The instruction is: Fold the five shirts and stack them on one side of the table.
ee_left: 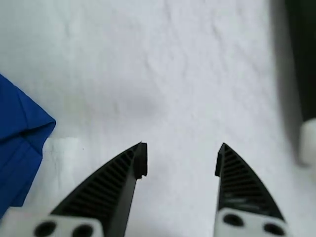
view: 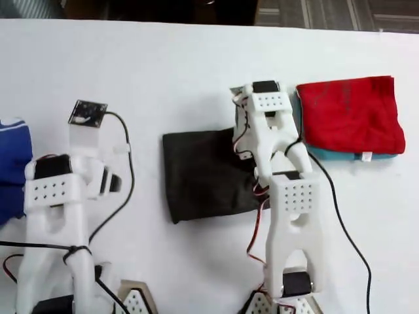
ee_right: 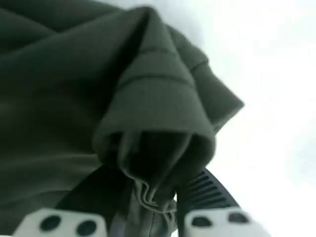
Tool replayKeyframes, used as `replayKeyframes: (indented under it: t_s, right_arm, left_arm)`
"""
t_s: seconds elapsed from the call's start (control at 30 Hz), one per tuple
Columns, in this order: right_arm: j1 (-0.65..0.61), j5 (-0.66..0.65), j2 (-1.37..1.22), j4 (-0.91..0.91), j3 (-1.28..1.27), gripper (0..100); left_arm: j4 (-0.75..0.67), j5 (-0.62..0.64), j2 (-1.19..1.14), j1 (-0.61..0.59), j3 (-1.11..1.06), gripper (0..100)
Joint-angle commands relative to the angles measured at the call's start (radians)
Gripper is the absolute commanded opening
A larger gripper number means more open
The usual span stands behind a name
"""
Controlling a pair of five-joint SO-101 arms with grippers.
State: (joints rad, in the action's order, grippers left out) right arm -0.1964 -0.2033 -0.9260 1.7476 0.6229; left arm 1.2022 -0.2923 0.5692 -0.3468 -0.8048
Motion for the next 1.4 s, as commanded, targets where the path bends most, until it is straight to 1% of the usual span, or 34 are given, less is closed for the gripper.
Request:
replayKeyframes:
  t_s: [0.0,0.13,0.17,0.27,0.33,0.6,0.7,0.77,0.83,0.9,1.2,1.37]
  right_arm:
    - [-0.013,-0.006,0.004,0.015,0.005,1.9]
    - [-0.012,-0.005,0.047,0.015,-0.003,3.7]
    - [-0.01,-0.003,0.059,0.016,-0.005,6.5]
    - [-0.012,-0.005,0.114,0.019,-0.006,19.2]
    - [-0.016,-0.006,0.171,0.019,-0.006,24.5]
    - [-0.021,0.0,0.429,0.019,-0.032,24.7]
    - [-0.064,0.0,0.484,0.019,-0.123,25.1]
    - [-0.104,0.0,0.499,0.019,-0.198,28.6]
    - [-0.131,0.0,0.495,0.016,-0.253,33.3]
    - [-0.142,-0.002,0.476,0.002,-0.282,35.6]
    - [-0.065,-0.003,0.337,-0.127,-0.282,35.4]
    - [-0.068,0.0,0.228,-0.148,-0.278,35.4]
  left_arm:
    - [-0.012,-0.005,0.035,-0.008,-0.002,24]
    - [-0.012,-0.005,0.035,-0.008,-0.002,24]
    - [-0.012,-0.005,0.035,-0.008,-0.002,24]
    - [-0.012,-0.005,0.035,-0.008,-0.002,24]
    - [-0.012,-0.006,0.035,-0.008,-0.002,24]
    - [-0.014,-0.006,0.031,-0.006,-0.002,24]
    - [-0.038,-0.006,0.029,-0.006,-0.005,24]
    - [-0.048,-0.005,0.029,-0.006,-0.004,24]
    - [-0.048,-0.005,0.029,-0.006,-0.002,24]
    - [-0.048,-0.005,0.029,-0.006,-0.002,24]
    - [-0.044,-0.006,0.029,-0.009,-0.008,24]
    - [-0.048,-0.006,0.032,-0.008,-0.002,24]
